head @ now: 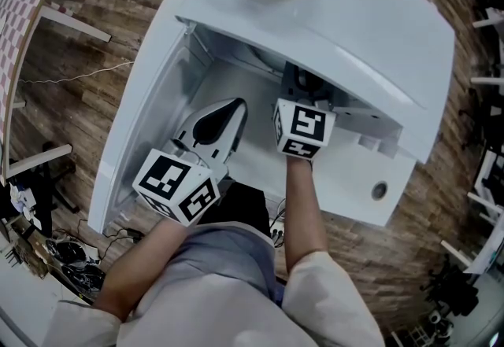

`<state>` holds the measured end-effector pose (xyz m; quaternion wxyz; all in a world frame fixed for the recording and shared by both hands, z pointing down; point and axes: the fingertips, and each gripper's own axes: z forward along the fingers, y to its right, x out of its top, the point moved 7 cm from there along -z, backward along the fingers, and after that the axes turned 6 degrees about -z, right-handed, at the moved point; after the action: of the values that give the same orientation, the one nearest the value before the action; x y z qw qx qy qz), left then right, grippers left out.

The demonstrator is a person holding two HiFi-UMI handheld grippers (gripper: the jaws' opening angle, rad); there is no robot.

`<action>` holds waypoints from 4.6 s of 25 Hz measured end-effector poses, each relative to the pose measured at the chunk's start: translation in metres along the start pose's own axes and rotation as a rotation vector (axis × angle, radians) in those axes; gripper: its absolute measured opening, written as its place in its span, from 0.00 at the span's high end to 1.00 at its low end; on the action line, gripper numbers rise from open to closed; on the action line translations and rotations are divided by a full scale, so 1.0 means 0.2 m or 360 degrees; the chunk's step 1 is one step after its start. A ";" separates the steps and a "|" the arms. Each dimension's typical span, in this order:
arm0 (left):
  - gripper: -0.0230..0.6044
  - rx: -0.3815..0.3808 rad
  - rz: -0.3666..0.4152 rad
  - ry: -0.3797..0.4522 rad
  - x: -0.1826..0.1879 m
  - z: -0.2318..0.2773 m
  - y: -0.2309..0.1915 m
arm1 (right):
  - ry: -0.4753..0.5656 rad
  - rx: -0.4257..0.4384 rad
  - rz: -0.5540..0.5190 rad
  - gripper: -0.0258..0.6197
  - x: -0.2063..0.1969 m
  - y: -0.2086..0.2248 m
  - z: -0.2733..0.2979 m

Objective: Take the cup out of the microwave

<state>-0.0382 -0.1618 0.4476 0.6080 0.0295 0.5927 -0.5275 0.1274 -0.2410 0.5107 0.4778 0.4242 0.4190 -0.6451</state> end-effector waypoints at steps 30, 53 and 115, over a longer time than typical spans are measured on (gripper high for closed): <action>0.95 -0.0085 0.0009 0.0042 0.07 -0.03 0.02 | 0.0059 -0.0040 0.0046 0.85 0.09 -0.02 -0.24; 0.95 -0.0145 0.0022 0.0076 0.10 -0.11 0.09 | 0.0032 -0.0011 0.0098 0.85 0.13 -0.12 -0.47; 0.95 -0.0478 0.0024 0.0162 0.12 -0.54 0.34 | 0.0206 0.0047 0.0091 0.85 0.50 -0.37 -1.30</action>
<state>-0.0720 -0.0744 0.3575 0.5788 -0.0307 0.6946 -0.4261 0.0744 -0.0060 0.3503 0.4616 0.4837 0.4273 -0.6086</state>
